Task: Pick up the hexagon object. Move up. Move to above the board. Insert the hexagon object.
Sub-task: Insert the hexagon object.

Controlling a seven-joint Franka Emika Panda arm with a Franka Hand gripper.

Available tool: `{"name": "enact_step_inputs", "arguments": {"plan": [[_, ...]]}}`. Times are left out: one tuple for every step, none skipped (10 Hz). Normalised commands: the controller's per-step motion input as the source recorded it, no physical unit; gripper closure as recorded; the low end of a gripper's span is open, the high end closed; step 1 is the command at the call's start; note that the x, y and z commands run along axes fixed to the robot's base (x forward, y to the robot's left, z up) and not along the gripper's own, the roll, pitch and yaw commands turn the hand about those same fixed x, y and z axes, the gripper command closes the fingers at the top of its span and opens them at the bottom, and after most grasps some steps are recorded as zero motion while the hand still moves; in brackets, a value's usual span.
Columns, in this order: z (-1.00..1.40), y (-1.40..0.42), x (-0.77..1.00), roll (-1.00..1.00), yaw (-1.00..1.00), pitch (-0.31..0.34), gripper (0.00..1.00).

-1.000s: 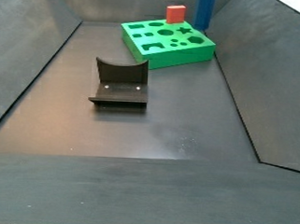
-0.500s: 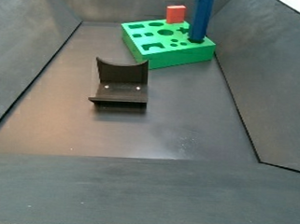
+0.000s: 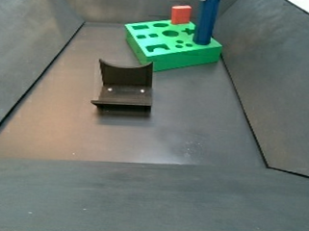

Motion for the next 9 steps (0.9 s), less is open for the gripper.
{"name": "enact_step_inputs", "arguments": {"plan": [[-0.36, -0.15, -0.19, 0.10, 0.03, -0.109, 1.00], [-0.35, -0.14, -0.13, 0.07, 0.03, -0.121, 1.00], [-0.32, -0.12, 0.00, 0.03, 0.01, -0.127, 1.00], [-0.29, -0.08, 0.16, 0.00, 0.00, -0.154, 1.00], [-0.30, -0.04, 0.23, 0.00, 0.00, -0.167, 1.00], [-0.33, -0.03, 0.23, 0.00, 0.00, -0.183, 1.00], [-0.43, -0.01, 0.25, 0.00, 0.00, -0.161, 1.00], [-0.77, -0.06, 0.08, 0.09, 0.00, -0.204, 1.00], [-0.81, -0.05, 0.03, 0.20, 0.00, -0.116, 1.00]]}}
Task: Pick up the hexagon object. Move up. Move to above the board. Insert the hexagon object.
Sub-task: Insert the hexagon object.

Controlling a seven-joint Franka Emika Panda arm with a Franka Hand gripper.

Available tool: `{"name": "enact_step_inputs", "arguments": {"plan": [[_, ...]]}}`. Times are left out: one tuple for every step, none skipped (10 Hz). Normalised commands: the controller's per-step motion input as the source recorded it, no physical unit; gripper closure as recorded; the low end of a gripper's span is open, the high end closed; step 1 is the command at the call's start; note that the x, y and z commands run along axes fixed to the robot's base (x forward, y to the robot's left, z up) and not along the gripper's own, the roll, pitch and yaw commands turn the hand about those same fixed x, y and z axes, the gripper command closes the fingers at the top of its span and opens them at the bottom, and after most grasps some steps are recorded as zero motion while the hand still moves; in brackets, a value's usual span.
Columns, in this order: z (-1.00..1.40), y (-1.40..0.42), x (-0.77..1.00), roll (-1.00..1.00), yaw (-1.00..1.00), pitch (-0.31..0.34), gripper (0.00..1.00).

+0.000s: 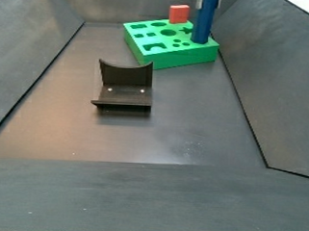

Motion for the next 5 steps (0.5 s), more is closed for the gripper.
{"name": "enact_step_inputs", "arguments": {"plan": [[-0.81, -0.04, 0.02, 0.23, 0.01, -0.094, 1.00], [-0.80, -0.04, 0.01, 0.23, 0.02, -0.097, 1.00], [-0.20, 0.00, 0.00, 0.05, 0.00, -0.111, 1.00], [0.00, 0.00, 0.00, 0.01, 0.00, 0.000, 1.00], [0.00, 0.00, 0.00, 0.00, 0.00, 0.000, 1.00]]}}
